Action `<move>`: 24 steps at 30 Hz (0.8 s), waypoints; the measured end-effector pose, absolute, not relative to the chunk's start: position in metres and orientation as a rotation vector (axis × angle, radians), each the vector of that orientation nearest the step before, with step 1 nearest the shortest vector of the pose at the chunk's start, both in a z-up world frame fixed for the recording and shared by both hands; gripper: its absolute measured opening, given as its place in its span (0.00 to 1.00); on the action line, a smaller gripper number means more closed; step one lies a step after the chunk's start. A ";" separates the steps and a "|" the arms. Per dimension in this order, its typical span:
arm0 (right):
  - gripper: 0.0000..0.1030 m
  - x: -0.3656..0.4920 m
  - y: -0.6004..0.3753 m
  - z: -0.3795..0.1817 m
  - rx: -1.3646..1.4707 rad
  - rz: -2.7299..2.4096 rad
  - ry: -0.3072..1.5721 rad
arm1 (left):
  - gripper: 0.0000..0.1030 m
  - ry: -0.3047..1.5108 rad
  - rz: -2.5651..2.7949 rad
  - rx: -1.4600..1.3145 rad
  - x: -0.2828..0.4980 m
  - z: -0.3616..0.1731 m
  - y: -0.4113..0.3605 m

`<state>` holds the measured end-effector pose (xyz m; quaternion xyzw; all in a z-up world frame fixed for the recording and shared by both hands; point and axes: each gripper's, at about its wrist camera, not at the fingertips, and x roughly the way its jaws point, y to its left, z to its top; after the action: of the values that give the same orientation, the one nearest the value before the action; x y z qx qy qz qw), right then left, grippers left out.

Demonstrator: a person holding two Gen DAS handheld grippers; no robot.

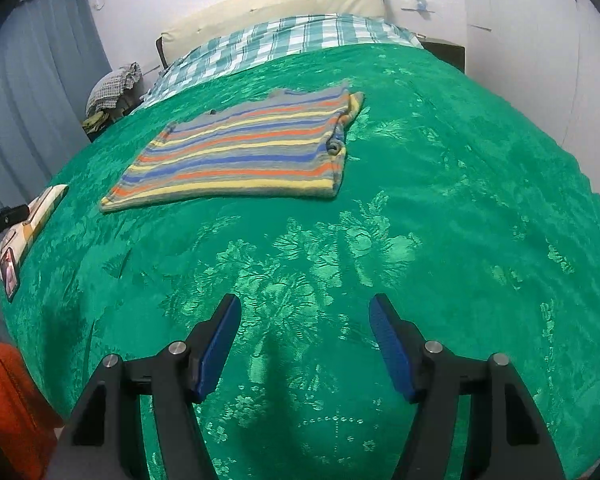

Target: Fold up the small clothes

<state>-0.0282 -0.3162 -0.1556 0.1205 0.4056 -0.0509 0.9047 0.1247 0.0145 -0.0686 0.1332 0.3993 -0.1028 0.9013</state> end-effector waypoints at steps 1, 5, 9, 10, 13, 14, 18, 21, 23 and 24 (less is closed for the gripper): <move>0.64 -0.028 -0.317 -0.156 0.248 -0.104 0.837 | 0.95 0.831 -0.222 0.278 0.122 -0.074 0.010; 0.64 -0.026 -0.317 -0.158 0.216 -0.112 0.836 | 0.95 0.845 -0.266 0.248 0.112 -0.106 -0.004; 0.65 -0.024 -0.316 -0.165 0.196 -0.121 0.856 | 0.95 0.864 -0.291 0.232 0.112 -0.148 -0.014; 0.65 -0.023 -0.315 -0.167 0.193 -0.122 0.861 | 0.95 0.879 -0.296 0.232 0.114 -0.158 -0.016; 0.69 -0.020 -0.311 -0.175 0.167 -0.131 0.883 | 0.99 0.914 -0.303 0.235 0.118 -0.183 -0.021; 0.73 -0.019 -0.310 -0.178 0.161 -0.132 0.888 | 1.00 0.900 -0.299 0.221 0.118 -0.191 -0.020; 0.84 -0.017 -0.304 -0.192 0.140 -0.143 0.911 | 1.00 0.875 -0.321 0.180 0.114 -0.197 -0.017; 0.96 -0.015 -0.296 -0.198 0.113 -0.150 0.914 | 1.00 0.867 -0.322 0.191 0.111 -0.198 -0.019; 1.00 -0.012 -0.289 -0.205 0.078 -0.167 0.927 | 1.00 0.872 -0.325 0.187 0.112 -0.199 -0.019; 1.00 -0.011 -0.288 -0.206 0.069 -0.173 0.929 | 1.00 0.875 -0.328 0.183 0.113 -0.200 -0.018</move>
<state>-0.0109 -0.2883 -0.2060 0.0332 0.4475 -0.0834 0.8898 0.1134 -0.0179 -0.1997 0.0882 0.4209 -0.1580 0.8889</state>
